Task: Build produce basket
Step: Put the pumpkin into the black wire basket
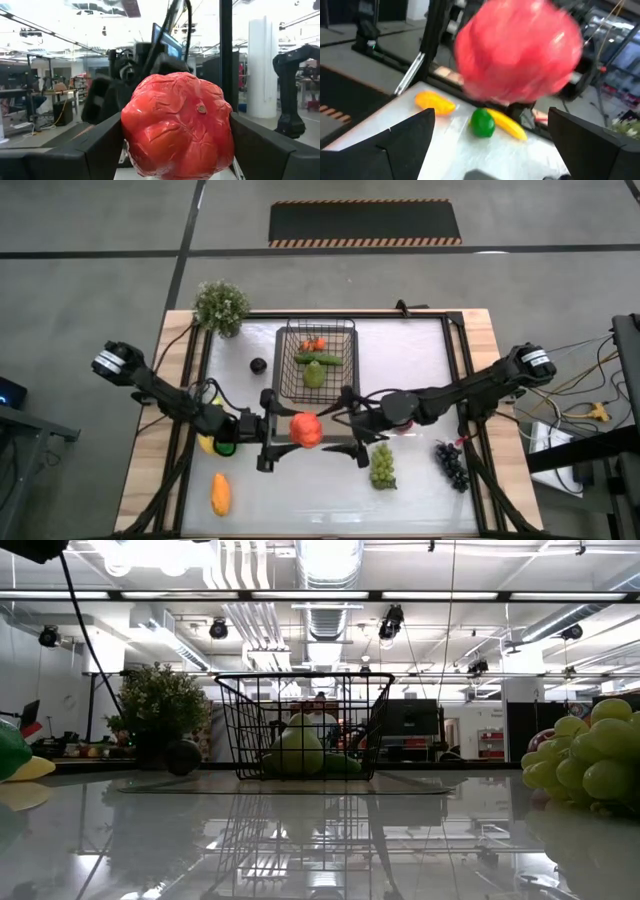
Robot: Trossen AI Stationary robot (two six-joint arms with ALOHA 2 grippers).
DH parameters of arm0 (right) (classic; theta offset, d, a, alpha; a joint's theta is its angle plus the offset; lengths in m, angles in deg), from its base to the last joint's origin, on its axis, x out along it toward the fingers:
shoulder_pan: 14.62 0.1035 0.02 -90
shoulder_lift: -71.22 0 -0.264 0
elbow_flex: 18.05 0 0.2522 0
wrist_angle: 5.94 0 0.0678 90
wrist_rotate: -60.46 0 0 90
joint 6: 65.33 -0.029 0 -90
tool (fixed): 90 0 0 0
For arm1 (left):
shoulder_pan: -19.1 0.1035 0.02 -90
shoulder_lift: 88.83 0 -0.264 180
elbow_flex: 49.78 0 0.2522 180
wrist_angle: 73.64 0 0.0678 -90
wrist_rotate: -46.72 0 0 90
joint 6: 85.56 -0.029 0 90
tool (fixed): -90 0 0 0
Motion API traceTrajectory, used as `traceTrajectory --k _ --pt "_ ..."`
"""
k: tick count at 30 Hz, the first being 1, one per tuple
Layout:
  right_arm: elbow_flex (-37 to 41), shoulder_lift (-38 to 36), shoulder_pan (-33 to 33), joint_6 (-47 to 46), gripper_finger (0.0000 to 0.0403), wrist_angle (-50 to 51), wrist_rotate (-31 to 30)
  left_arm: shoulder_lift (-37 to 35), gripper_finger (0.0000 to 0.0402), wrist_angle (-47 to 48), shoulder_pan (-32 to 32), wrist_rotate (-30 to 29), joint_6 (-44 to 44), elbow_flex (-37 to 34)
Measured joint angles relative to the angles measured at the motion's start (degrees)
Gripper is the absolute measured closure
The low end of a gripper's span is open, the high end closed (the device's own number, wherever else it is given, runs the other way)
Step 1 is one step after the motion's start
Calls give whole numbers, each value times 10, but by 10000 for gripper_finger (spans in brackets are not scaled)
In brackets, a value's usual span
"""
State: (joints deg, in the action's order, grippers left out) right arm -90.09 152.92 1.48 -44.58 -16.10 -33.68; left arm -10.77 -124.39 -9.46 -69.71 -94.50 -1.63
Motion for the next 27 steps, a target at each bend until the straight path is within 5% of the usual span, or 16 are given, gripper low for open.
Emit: traceTrajectory --k 20,27 --pt "-21 3 -22 -4 34 -15 51 25 102 -25 26 2 -20 -2" --pt "-23 3 -32 -12 81 -16 78 28 102 -30 29 2 -19 -2"
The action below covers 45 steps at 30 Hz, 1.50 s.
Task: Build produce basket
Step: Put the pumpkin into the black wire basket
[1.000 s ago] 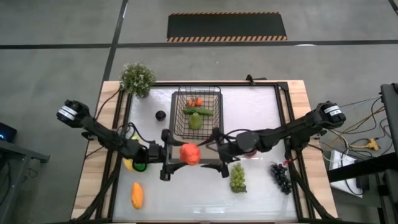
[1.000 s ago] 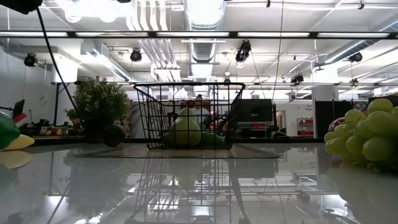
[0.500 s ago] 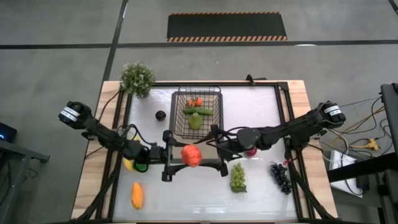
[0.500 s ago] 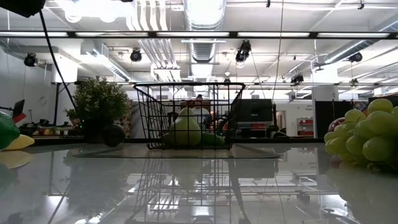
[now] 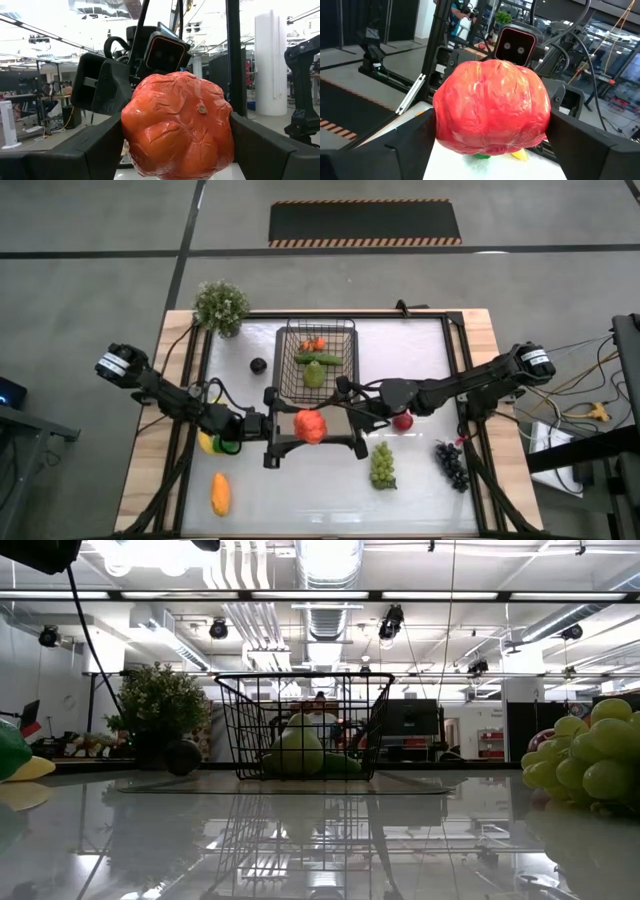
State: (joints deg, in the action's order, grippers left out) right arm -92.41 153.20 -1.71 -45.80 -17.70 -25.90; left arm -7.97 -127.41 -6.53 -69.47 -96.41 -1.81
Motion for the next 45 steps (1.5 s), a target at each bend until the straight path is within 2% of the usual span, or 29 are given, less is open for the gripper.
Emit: traceTrajectory --k 5,15,23,27,33,38,45 --pt "0 0 0 -5 100 1 2 0 96 1 2 -5 12 0" --pt "0 -3 -6 -14 93 23 1 -4 33 8 3 -14 -5 -6" --pt "-2 -41 -12 -48 92 116 -32 -39 27 18 7 -28 -22 -32" --pt "-24 -53 -30 -77 92 207 -42 -52 27 27 7 -42 -33 -43" --pt "-143 -29 -71 -119 92 447 -80 -94 27 26 9 -83 -70 -68" --pt "-252 27 -141 -140 92 613 -82 -135 27 25 9 -99 -125 -76" --pt "-373 148 -260 -164 92 759 -78 -170 27 25 10 -137 -170 -83"
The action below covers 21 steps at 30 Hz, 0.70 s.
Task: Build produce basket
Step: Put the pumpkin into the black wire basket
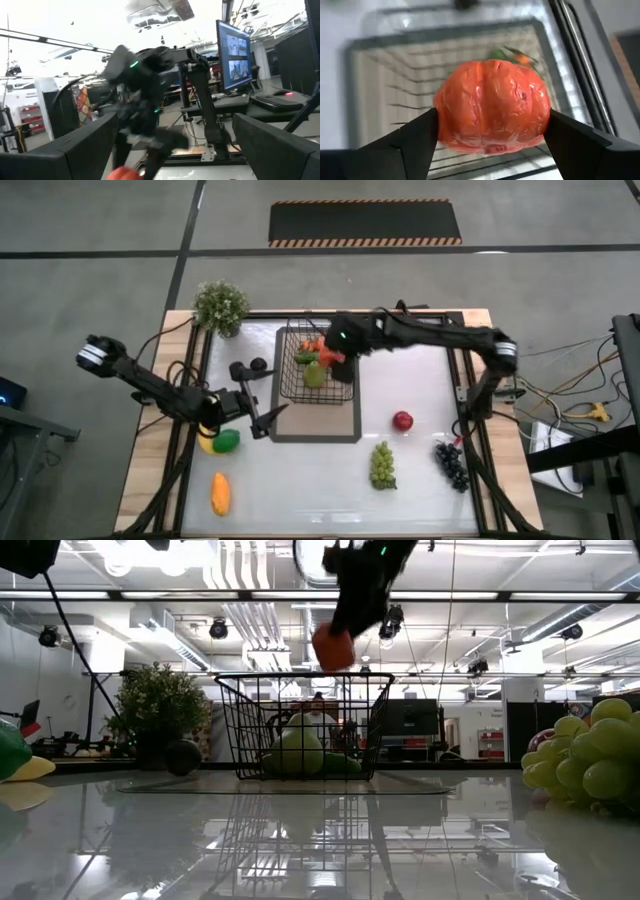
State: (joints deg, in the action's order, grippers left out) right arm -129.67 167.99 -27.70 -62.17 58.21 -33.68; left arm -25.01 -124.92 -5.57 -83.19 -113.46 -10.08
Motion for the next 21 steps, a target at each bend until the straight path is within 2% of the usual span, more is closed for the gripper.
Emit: traceTrajectory --k 8,12,16,21 --pt "-88 126 -70 83 92 88 -1 -17 27 1 0 -12 -1 -21" --pt "-130 172 -78 89 92 115 -13 -19 26 0 0 -12 -6 -22" --pt "-166 211 -77 96 88 134 -50 -20 26 0 0 -12 -12 -22" --pt "-189 240 -77 103 72 159 -80 -20 26 0 0 -12 -12 -22"
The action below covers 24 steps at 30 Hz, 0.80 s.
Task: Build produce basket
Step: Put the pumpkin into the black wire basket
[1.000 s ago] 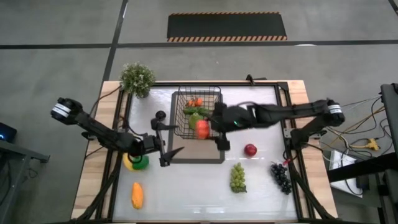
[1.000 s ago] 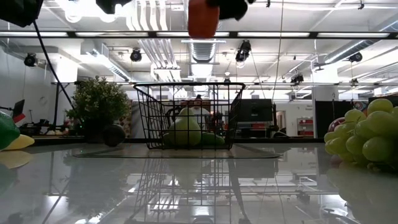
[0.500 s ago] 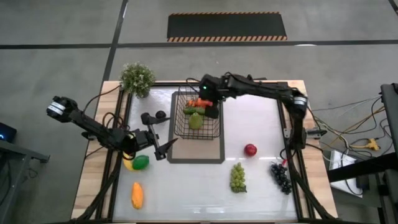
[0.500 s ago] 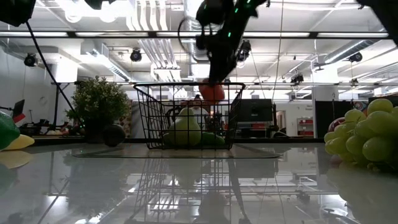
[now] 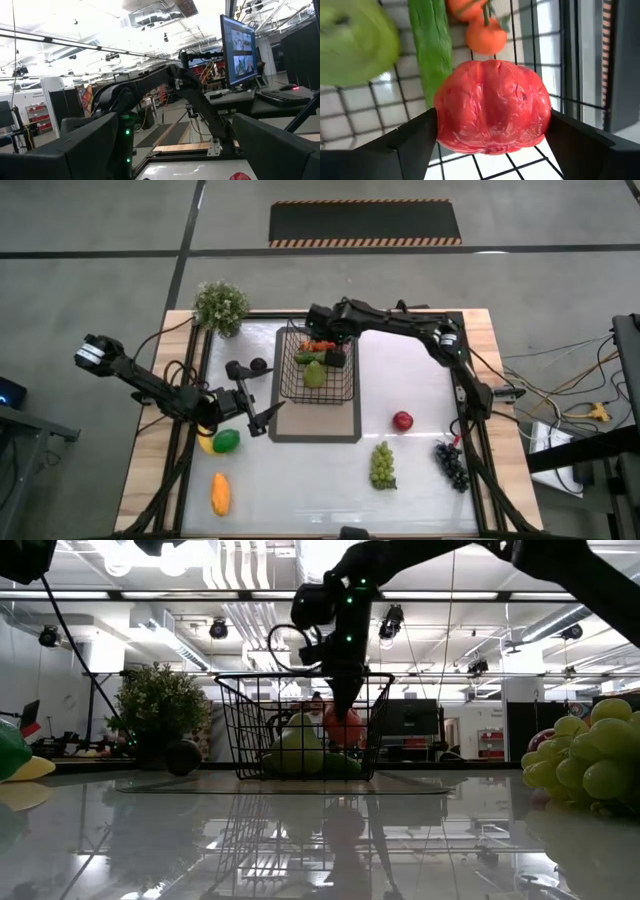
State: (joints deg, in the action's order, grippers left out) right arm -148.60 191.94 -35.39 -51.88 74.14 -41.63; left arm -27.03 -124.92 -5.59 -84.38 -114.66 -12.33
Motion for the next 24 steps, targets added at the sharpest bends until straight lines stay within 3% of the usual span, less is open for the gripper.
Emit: traceTrajectory --k 7,19,24 --pt "1 1 0 2 46 -2 0 0 26 0 0 0 0 0" --pt "0 1 3 28 54 -4 0 0 26 0 0 0 1 0" --pt "0 1 2 -19 60 -1 0 0 26 0 0 0 1 0"
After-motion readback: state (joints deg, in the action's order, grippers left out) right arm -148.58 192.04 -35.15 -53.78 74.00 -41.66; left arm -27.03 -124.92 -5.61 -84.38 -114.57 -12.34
